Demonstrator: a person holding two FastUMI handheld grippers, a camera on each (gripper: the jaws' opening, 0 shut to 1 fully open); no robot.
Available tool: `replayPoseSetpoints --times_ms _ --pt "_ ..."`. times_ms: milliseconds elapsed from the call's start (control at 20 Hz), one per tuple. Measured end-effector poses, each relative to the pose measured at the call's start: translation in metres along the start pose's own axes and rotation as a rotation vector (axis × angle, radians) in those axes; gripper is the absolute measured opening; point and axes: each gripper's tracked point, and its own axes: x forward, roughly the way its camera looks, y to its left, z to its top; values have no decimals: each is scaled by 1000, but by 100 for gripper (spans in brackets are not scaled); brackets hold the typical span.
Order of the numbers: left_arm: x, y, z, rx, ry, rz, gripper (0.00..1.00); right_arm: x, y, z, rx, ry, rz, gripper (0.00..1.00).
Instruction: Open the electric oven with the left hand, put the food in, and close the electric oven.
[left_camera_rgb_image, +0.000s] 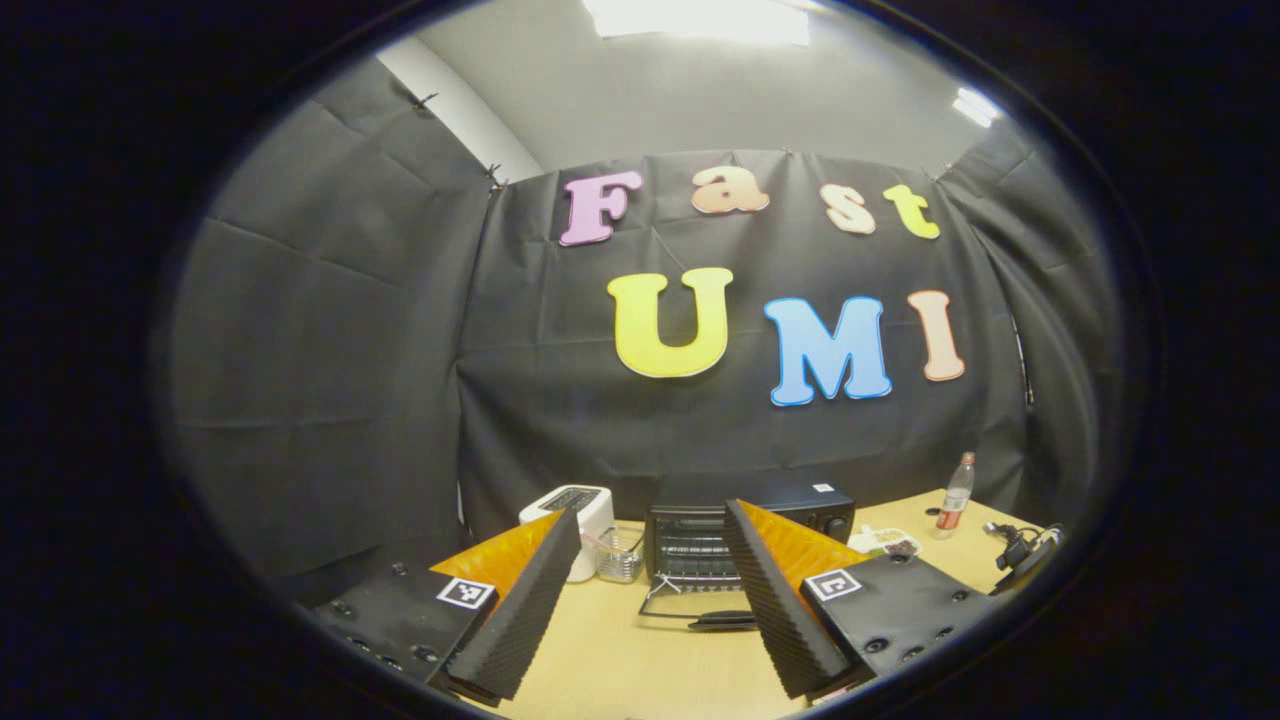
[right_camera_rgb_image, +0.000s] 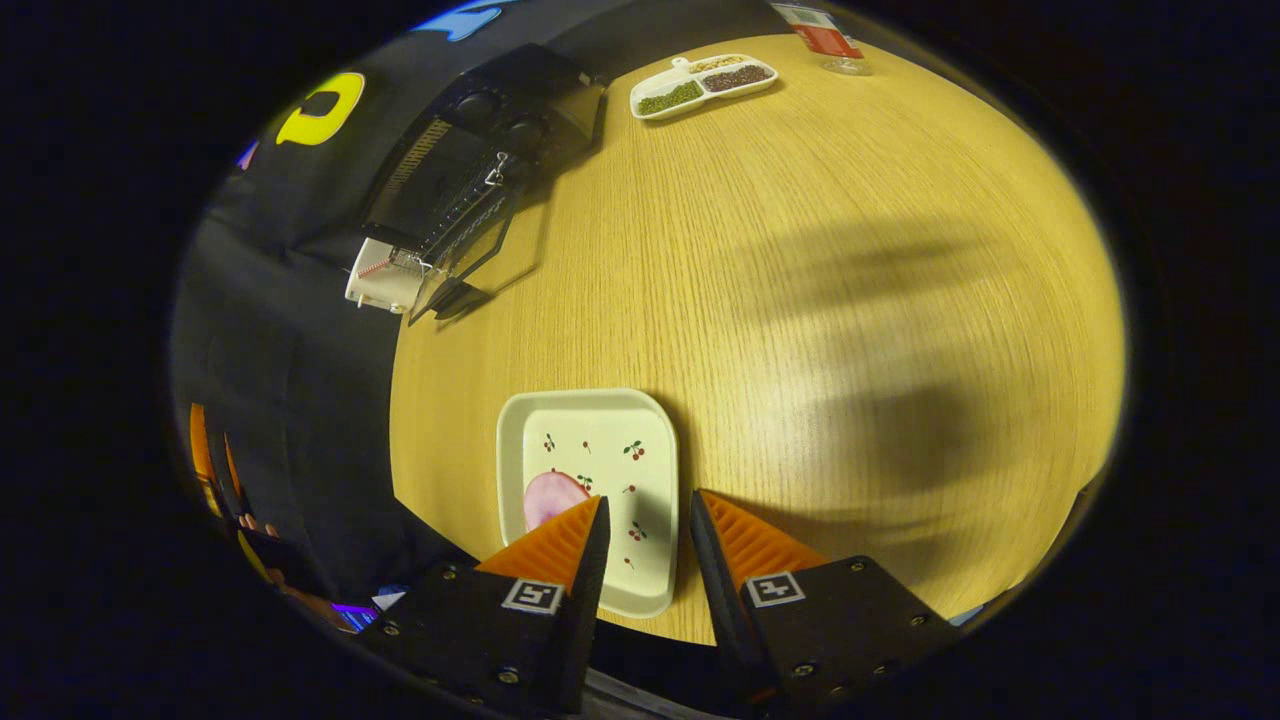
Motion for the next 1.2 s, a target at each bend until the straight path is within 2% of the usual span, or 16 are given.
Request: replayPoseSetpoints --times_ms 100,150,200,250,550,700,850,1200 --pt "3 0 -1 -2 2 0 100 1 0 -1 -21 19 -5 52" --pt "3 1 -1 0 5 1 100 10 -16 -5 -53 20 -91 52" --pt "4 2 -3 -1 7 1 100 -4 -14 2 -52 0 -93 27" --pt "5 2 -3 -4 9 2 100 5 -17 2 -51 13 -87 3" --pt "6 11 -6 -16 14 7 100 4 -13 -1 0 5 -70 3" --pt "6 15 -4 -9 6 10 100 -2 5 1 47 -14 4 4" --pt "6 20 -4 -17 4 9 100 -8 19 9 85 -50 43 4" --pt "18 30 -14 -37 16 4 100 -13 78 38 117 -136 157 4"
